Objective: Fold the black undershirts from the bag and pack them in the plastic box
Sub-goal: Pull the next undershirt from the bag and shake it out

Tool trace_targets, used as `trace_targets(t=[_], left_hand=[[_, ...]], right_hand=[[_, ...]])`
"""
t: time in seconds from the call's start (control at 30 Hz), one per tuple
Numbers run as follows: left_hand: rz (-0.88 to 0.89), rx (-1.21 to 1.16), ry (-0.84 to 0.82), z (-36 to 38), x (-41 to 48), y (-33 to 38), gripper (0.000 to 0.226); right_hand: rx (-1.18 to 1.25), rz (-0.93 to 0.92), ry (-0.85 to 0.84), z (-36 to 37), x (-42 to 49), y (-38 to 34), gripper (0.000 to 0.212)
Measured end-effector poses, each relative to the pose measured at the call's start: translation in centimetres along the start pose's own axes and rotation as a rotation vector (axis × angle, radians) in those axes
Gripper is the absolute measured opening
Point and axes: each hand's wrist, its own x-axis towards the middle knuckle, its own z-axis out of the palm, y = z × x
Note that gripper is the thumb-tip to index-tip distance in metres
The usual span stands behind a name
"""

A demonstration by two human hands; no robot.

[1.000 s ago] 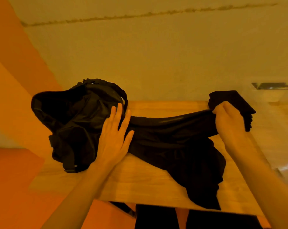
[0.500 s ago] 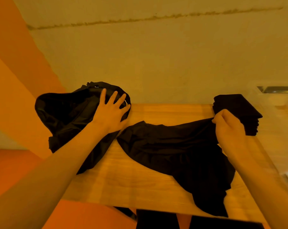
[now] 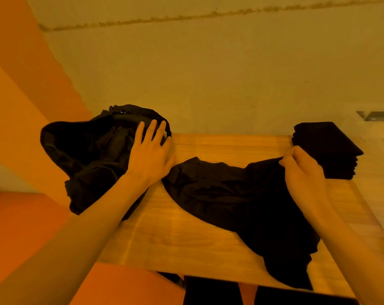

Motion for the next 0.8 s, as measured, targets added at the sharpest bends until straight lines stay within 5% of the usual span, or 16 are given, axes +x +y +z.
trace_targets(t=[0.07, 0.17, 0.3, 0.37, 0.43, 0.47, 0.57, 0.63, 0.8], left_hand=[[0.042, -0.228, 0.157, -0.5, -1.1, 1.8, 0.056], [-0.048, -0.471, -0.136, -1.3, -2.4, 5.0, 0.059], [-0.223, -0.625, -0.341, -1.2, -2.8, 7.3, 0.075], [-0.326, -0.808, -0.302, -1.2, -1.8, 7.6, 0.045], [-0.332, -0.988, -0.288, -1.9, -0.9, 7.5, 0.013], [-0.316, -1.054, -0.295, -2.5, -0.7, 7.4, 0.007], [-0.338, -1.343, -0.278, -5.3, -0.2, 7.4, 0.017], [-0.344, -1.498, -0.210, -7.6, 0.1, 7.0, 0.026], [-0.271, -1.344, -0.026, -12.8, 1.8, 4.1, 0.021]], right_hand=[[0.022, -0.047, -0.024, -0.2, -0.5, 0.0, 0.029], [-0.027, -0.185, -0.204, -1.4, -1.4, 0.6, 0.022], [-0.657, -0.274, -0.797, -3.3, -0.5, 0.1, 0.019], [-0.812, -0.306, -0.715, -2.4, 1.3, -0.6, 0.028], [-0.801, -0.421, -0.306, -0.4, 3.8, -1.2, 0.033], [-0.759, -0.447, -0.237, 0.7, 4.9, -1.5, 0.030], [-0.486, -0.205, -0.731, 3.3, 6.7, -2.9, 0.057], [-0.429, -0.183, -0.897, 3.9, 7.0, -3.3, 0.031], [-0.128, -0.301, -0.645, 0.6, 7.1, -7.0, 0.039]])
